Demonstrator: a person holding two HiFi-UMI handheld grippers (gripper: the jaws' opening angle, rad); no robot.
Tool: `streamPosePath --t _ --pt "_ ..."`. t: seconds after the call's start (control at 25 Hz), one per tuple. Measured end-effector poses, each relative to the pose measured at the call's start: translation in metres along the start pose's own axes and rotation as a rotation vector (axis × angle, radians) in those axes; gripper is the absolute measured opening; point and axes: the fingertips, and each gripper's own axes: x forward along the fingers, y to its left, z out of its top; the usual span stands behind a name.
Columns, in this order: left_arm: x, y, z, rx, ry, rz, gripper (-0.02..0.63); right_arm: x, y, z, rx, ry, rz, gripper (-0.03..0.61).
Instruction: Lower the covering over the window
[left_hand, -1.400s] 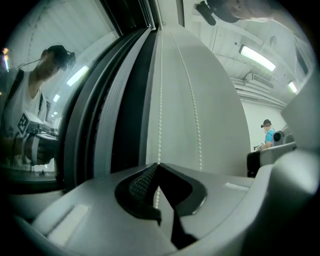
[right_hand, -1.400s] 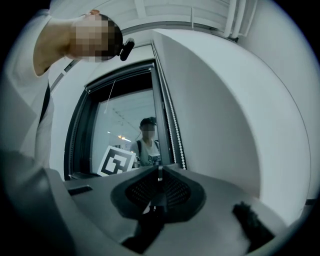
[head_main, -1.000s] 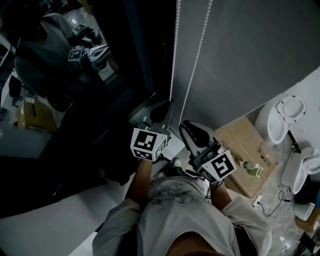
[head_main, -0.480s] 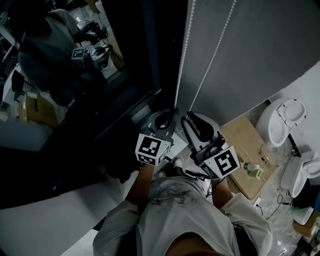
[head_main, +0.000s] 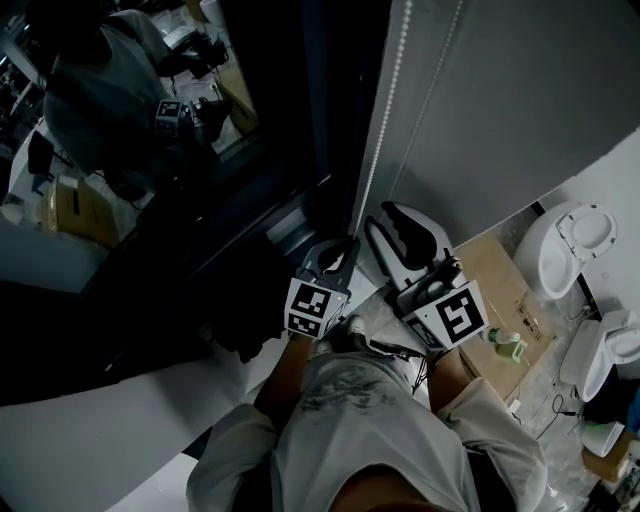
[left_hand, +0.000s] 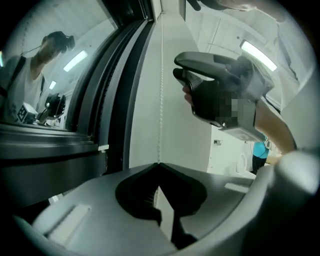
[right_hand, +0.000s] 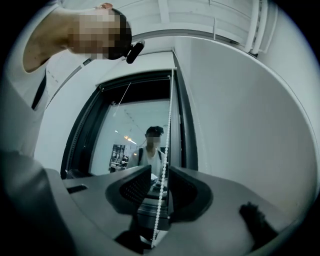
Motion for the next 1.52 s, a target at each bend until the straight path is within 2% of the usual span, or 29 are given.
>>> streamPosePath --t 0.24,0.72,0.8,0.84,0.92,1.24,1.4,1.52 --pt "0.0 -0.001 -0.03 -0.018 0.056 0.005 0.006 0.009 0.0 0.013 -0.058 -0.017 0.02 0.115" --pt "-0.008 -0.014 -0.083 -0.053 0.158 0.004 0.006 0.029 -0.001 0.026 -0.076 -0.032 0.047 0.114" --pt "-0.01 -0.016 -0.089 -0.06 0.166 0.004 0.006 0.029 0.0 0.025 -0.073 -0.03 0.049 0.1" --pt "-0.012 -0.016 -0.09 -0.065 0.165 0.005 0.006 0.029 0.001 0.024 -0.069 -0.031 0.047 0.059" --pt "-0.015 -0.014 -0.09 -0.068 0.162 0.011 0.006 0.03 0.002 0.025 -0.058 -0.033 0.048 0.031" --pt "-0.024 -0.015 -0.083 -0.124 0.135 -0.012 0.011 0.028 0.003 0.028 -0.027 -0.055 0.073 0.025" --pt "-0.029 -0.022 -0.057 -0.124 0.065 -0.042 0.028 0.027 0.004 0.031 -0.005 -0.072 0.082 0.025" --pt "-0.036 -0.022 -0.022 -0.133 -0.017 -0.058 0.038 0.024 0.003 0.027 -0.011 -0.056 0.084 0.025"
